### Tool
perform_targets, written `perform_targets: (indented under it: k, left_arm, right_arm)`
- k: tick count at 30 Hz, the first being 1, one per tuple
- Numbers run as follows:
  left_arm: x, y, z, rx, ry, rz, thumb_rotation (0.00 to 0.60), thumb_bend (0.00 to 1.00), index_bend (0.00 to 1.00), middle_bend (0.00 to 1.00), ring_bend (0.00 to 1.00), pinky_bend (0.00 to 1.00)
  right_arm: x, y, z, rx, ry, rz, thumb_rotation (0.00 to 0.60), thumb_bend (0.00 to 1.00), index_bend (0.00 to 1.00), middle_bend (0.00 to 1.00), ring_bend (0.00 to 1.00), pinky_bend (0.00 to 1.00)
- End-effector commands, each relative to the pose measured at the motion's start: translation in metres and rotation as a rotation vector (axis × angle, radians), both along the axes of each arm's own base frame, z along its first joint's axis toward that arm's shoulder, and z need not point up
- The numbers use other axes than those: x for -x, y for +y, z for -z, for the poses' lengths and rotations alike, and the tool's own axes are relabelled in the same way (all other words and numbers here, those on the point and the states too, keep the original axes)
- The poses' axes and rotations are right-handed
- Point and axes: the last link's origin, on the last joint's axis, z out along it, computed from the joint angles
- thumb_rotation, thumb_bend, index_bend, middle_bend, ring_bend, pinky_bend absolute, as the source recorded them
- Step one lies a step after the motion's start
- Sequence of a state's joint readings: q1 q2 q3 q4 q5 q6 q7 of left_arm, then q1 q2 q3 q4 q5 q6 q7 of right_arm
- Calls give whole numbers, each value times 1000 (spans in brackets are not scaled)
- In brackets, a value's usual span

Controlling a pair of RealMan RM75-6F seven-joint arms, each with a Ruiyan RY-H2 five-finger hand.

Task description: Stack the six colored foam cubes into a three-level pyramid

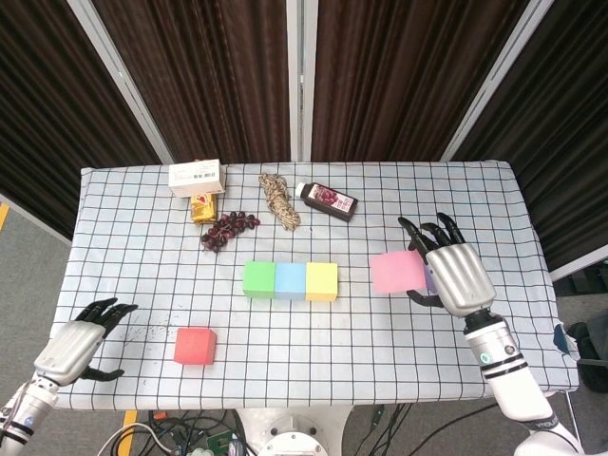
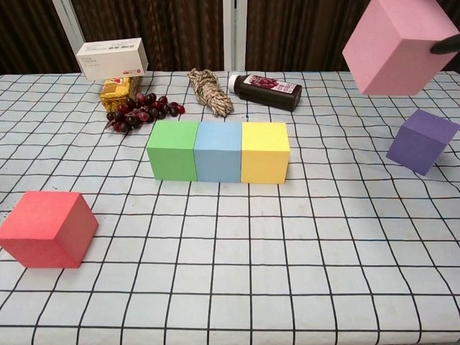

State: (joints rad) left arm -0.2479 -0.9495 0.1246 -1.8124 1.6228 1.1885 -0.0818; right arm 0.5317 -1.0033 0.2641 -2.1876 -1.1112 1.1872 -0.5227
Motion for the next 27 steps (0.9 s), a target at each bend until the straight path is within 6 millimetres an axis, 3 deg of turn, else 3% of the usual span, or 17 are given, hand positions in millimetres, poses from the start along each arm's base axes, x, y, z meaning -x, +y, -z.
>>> perform_targets:
  k: [1,12,27]
  left_arm:
    - [-6,1,16,39,-14,18,600,0,104,124,39,92]
    - [-23,3,56,73,-50,44,600,0,105,133,39,95]
    - [-27,18,89,46,4,83,600,0,105,194,39,112]
  right_arm:
    - [-24,-10,11,-17,7,-26,600,92,0,532,158,0]
    - [-46,-21,55,-64,44,-9,600,91,0,532,169,0]
    - [-39,-24,51,-46,19,33,600,91,0,532,169,0]
